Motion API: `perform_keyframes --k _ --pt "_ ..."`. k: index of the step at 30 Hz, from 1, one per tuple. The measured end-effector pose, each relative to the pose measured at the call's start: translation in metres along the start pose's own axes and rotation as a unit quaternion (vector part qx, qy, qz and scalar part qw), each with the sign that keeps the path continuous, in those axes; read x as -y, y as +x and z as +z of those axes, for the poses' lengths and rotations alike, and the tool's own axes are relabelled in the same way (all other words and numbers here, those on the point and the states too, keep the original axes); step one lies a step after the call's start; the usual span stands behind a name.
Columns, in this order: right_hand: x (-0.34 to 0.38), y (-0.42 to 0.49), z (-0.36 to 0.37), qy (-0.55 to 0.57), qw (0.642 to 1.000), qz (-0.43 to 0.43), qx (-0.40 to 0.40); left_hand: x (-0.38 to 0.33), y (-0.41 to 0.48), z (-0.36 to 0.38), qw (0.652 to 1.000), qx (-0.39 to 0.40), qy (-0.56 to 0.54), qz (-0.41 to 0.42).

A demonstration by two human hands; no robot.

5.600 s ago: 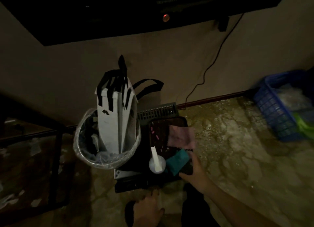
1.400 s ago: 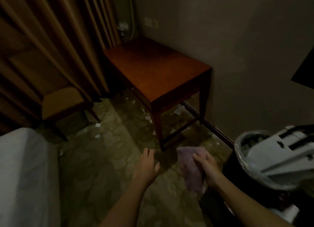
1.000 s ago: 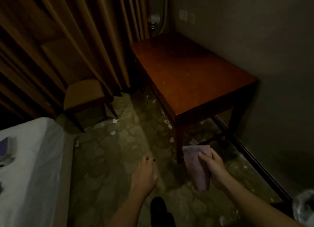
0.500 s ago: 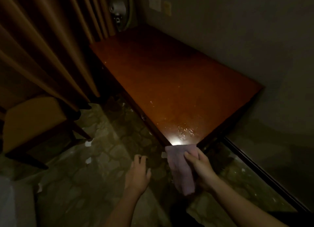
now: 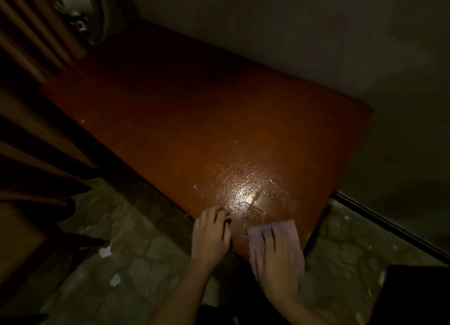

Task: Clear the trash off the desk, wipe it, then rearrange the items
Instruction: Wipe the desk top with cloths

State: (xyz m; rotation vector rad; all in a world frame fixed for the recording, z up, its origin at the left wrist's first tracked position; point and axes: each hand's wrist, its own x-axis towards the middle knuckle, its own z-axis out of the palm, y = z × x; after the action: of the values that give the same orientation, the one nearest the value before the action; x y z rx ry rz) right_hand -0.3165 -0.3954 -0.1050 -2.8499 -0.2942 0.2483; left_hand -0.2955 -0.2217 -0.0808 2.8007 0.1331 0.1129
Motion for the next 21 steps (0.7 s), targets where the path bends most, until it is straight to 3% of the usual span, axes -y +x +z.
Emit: perform_keyframes --k 7,10,16,21 --pt "0.011 0.000 0.005 -0.033 0.999 0.030 0.027 0.017 0.064 0.014 0.985 0.044 -0.003 0.166" --pt "0.024 0.011 0.000 -0.017 0.995 0.096 0.009 0.022 0.090 0.021 0.970 0.074 0.004 0.232" --pt "0.043 0.031 0.012 -0.027 0.974 0.217 -0.060 0.044 0.140 0.033 0.950 0.077 -0.005 0.304" --pt "0.042 0.036 0.017 -0.080 0.960 0.236 -0.128 0.040 0.171 0.040 0.955 0.092 0.018 0.280"
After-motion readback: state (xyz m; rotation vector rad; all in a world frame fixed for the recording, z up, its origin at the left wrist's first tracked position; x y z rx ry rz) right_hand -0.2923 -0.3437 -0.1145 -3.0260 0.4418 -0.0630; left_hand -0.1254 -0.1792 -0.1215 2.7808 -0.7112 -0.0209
